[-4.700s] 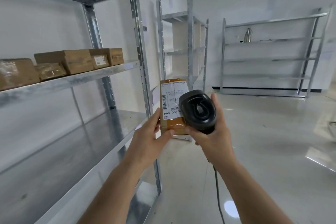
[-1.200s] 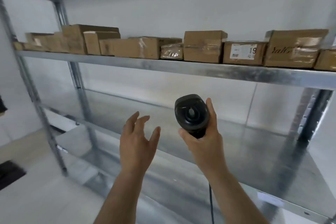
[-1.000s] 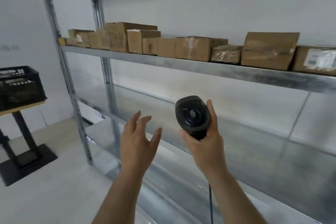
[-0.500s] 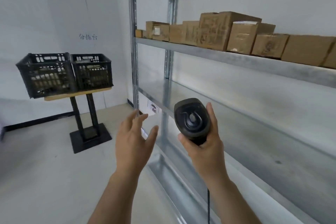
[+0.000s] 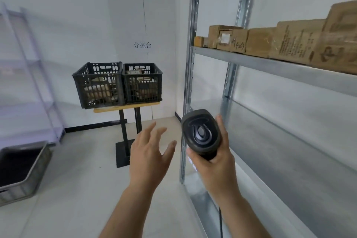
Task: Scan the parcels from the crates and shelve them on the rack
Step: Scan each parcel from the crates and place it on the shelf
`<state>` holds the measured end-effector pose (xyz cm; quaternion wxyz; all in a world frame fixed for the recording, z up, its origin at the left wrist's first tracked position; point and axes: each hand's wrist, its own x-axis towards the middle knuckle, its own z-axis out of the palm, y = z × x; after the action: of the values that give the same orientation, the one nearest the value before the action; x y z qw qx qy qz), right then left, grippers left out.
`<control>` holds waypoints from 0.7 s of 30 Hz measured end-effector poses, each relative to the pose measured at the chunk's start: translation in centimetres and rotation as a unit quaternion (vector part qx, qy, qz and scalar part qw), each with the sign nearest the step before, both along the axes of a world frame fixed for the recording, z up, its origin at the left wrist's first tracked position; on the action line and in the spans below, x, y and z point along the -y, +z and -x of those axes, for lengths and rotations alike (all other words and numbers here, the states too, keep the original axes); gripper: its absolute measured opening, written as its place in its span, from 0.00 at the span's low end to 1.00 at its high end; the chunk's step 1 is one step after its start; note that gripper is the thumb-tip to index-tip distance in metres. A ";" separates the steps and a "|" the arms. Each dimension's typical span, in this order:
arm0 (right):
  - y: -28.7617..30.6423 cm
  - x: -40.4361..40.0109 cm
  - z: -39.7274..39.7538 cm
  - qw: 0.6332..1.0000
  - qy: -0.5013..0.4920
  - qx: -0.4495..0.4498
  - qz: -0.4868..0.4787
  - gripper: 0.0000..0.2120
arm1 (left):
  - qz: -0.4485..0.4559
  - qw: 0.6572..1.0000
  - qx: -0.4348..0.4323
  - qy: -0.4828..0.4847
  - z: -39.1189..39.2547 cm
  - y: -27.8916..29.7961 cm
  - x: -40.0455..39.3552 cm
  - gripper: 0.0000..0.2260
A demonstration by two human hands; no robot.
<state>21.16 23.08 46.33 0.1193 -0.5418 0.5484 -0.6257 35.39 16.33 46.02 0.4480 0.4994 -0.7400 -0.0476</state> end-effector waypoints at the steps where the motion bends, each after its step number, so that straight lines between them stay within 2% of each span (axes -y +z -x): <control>1: 0.4 1.6 0.2 1.000 0.010 0.002 0.005 0.46 | 0.009 1.000 0.005 0.006 0.2 0.4 1.3 0.19; 3: 1.2 4.9 0.8 1.000 0.030 0.001 0.007 0.46 | 0.008 1.000 0.007 0.018 0.7 1.2 4.0 0.22; 9: 1.7 14.5 0.4 0.996 0.086 0.002 0.018 0.45 | -0.003 0.997 0.021 0.073 -0.6 2.1 11.6 0.19; 14: 0.8 20.9 -2.1 0.991 0.130 0.000 0.019 0.45 | 0.029 0.991 0.032 0.124 -3.9 1.8 16.5 0.21; 21: 0.7 30.2 -7.6 0.987 0.158 -0.017 0.031 0.45 | 0.043 0.989 0.031 0.141 -10.1 1.2 24.9 0.15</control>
<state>28.71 -7.14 47.05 0.1906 -0.6356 0.4380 -0.6064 45.51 -8.53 47.22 0.4481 0.5805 -0.6769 0.0633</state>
